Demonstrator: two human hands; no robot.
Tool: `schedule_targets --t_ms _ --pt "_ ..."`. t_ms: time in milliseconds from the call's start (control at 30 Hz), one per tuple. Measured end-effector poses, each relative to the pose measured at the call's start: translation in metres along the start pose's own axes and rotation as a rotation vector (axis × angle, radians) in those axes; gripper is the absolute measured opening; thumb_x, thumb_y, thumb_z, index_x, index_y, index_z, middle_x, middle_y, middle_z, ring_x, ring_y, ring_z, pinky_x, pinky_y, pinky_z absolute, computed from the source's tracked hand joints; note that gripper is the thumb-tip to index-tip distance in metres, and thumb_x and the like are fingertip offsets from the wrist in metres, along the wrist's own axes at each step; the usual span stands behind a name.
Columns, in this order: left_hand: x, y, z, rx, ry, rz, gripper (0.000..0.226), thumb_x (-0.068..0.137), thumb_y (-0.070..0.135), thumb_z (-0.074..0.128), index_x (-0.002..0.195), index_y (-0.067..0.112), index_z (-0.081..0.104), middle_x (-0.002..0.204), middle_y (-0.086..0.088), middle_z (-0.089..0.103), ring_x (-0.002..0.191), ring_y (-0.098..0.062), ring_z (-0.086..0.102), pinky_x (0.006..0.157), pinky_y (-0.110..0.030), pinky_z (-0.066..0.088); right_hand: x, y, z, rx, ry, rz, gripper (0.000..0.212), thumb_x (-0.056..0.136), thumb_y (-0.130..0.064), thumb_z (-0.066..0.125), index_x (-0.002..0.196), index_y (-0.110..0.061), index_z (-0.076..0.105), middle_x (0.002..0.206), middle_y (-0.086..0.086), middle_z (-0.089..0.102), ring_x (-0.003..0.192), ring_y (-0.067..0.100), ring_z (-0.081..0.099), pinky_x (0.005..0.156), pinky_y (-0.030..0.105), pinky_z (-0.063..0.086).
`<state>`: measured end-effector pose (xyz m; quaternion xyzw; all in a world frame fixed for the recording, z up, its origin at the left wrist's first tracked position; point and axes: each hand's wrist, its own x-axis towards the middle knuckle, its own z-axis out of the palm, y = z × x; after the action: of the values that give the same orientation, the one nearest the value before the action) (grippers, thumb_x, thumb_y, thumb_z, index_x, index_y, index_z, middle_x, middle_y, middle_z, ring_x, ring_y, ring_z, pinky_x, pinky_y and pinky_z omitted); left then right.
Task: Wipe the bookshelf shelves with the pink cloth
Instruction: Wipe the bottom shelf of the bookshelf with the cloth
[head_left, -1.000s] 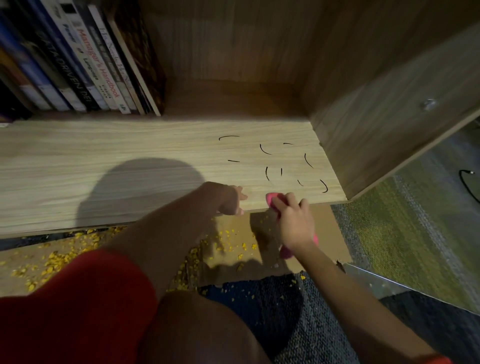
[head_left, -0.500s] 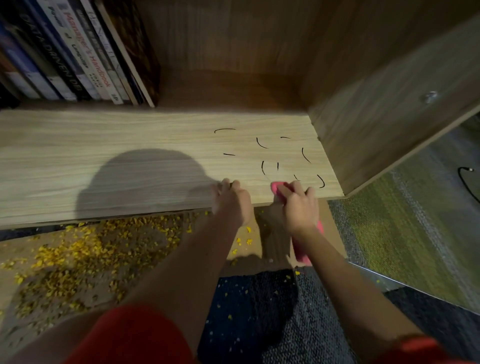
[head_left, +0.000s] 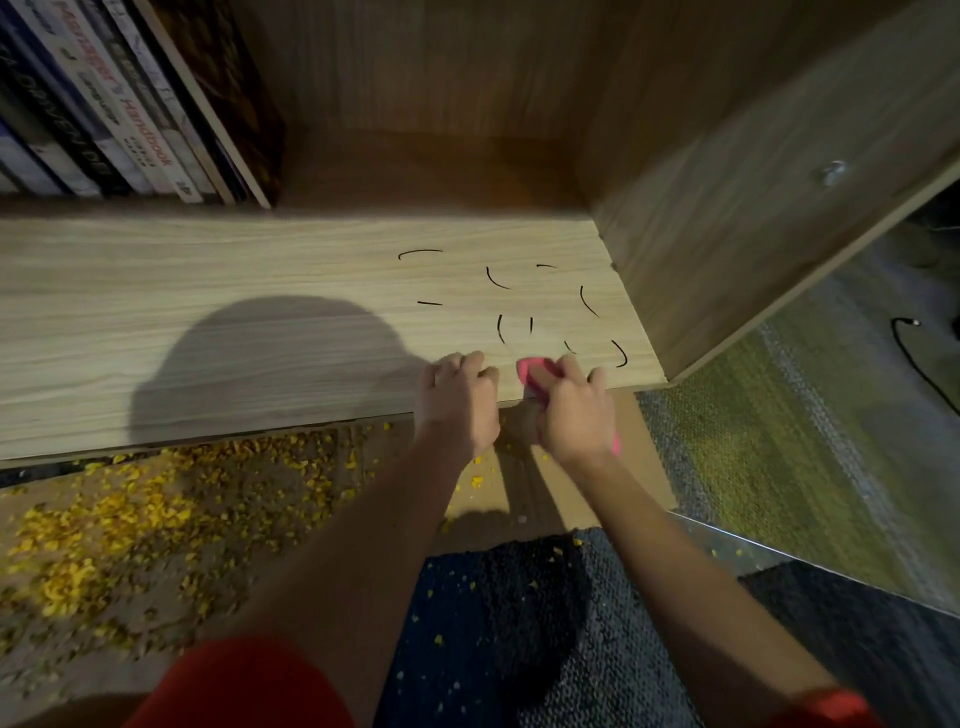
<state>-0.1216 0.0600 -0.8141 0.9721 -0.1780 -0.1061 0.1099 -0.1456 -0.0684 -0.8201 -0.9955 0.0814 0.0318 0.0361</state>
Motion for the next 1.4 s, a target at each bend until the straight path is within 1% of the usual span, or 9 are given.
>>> schedule_targets --t_ms 67,167,300,500,767,900,1133,1267,1400 --pt "-0.001 -0.002 0.006 -0.011 -0.032 -0.006 0.048 0.095 0.02 0.042 0.143 0.021 0.032 0.152 0.003 0.02 0.138 -0.02 0.021 0.108 -0.034 0.022 -0.024 0.011 0.005 0.023 0.011 -0.06 0.048 0.09 -0.006 0.045 0.132 -0.029 0.048 0.13 0.002 0.043 0.106 0.03 0.038 0.076 0.034 0.034" --pt "0.0 0.0 0.007 0.008 -0.064 -0.015 0.051 0.097 0.02 0.04 0.145 0.019 0.026 0.154 0.001 0.015 0.138 -0.021 0.019 0.108 -0.035 0.023 -0.002 0.04 -0.002 0.007 0.034 0.039 0.051 0.09 -0.003 0.047 0.131 -0.033 0.049 0.129 0.001 0.044 0.107 0.031 0.039 0.086 0.037 0.037" --pt "0.004 0.009 0.007 0.021 -0.049 -0.051 0.052 0.095 0.024 0.042 0.144 0.013 0.029 0.153 -0.002 0.02 0.137 -0.024 0.023 0.108 -0.035 0.024 0.05 0.034 -0.008 0.055 0.015 0.19 0.041 0.093 -0.006 0.039 0.129 -0.02 0.053 0.126 0.008 0.044 0.112 0.034 0.038 0.092 0.042 0.035" --pt "0.009 0.009 0.004 -0.066 -0.086 -0.038 0.052 0.094 0.024 0.045 0.143 0.012 0.032 0.153 -0.002 0.02 0.141 -0.02 0.019 0.11 -0.033 0.025 -0.003 0.023 0.0 -0.017 0.001 0.034 0.052 0.088 -0.004 0.049 0.134 -0.027 0.043 0.132 0.003 0.037 0.113 0.033 0.036 0.088 0.039 0.037" --pt "0.012 0.005 0.004 -0.095 -0.069 -0.029 0.048 0.095 0.022 0.047 0.142 0.015 0.036 0.151 0.001 0.024 0.14 -0.017 0.02 0.109 -0.03 0.027 0.049 0.019 -0.013 0.054 -0.022 0.158 0.04 0.09 -0.006 0.043 0.128 -0.016 0.05 0.127 0.008 0.04 0.114 0.035 0.037 0.092 0.043 0.035" --pt "0.014 0.006 0.003 -0.085 -0.072 -0.038 0.046 0.096 0.022 0.046 0.141 0.016 0.037 0.15 0.002 0.026 0.138 -0.017 0.023 0.106 -0.031 0.032 0.005 0.023 -0.004 -0.032 -0.004 0.066 0.049 0.091 -0.007 0.046 0.136 -0.024 0.04 0.133 0.004 0.036 0.117 0.034 0.034 0.09 0.04 0.035" --pt "0.017 0.008 0.006 -0.083 -0.067 -0.066 0.04 0.097 0.015 0.043 0.137 0.015 0.042 0.146 -0.001 0.032 0.135 -0.018 0.028 0.104 -0.031 0.034 0.055 0.024 -0.01 0.057 -0.016 0.147 0.04 0.093 -0.008 0.039 0.131 -0.018 0.049 0.127 0.008 0.039 0.113 0.035 0.037 0.091 0.043 0.035" --pt "0.018 0.008 0.006 -0.083 -0.078 -0.071 0.041 0.096 0.011 0.046 0.137 0.014 0.043 0.145 -0.002 0.033 0.133 -0.02 0.03 0.104 -0.033 0.036 0.003 0.029 -0.003 -0.002 -0.006 0.059 0.054 0.089 -0.006 0.052 0.138 -0.024 0.039 0.133 0.004 0.035 0.115 0.034 0.035 0.091 0.04 0.036" --pt "0.02 0.01 0.003 -0.051 -0.085 -0.081 0.032 0.093 0.01 0.052 0.125 0.01 0.051 0.133 -0.004 0.041 0.124 -0.022 0.037 0.096 -0.033 0.042 0.026 0.065 -0.002 0.023 0.03 0.192 0.054 0.09 -0.001 0.044 0.138 -0.027 0.043 0.131 0.006 0.039 0.112 0.036 0.036 0.092 0.043 0.036"
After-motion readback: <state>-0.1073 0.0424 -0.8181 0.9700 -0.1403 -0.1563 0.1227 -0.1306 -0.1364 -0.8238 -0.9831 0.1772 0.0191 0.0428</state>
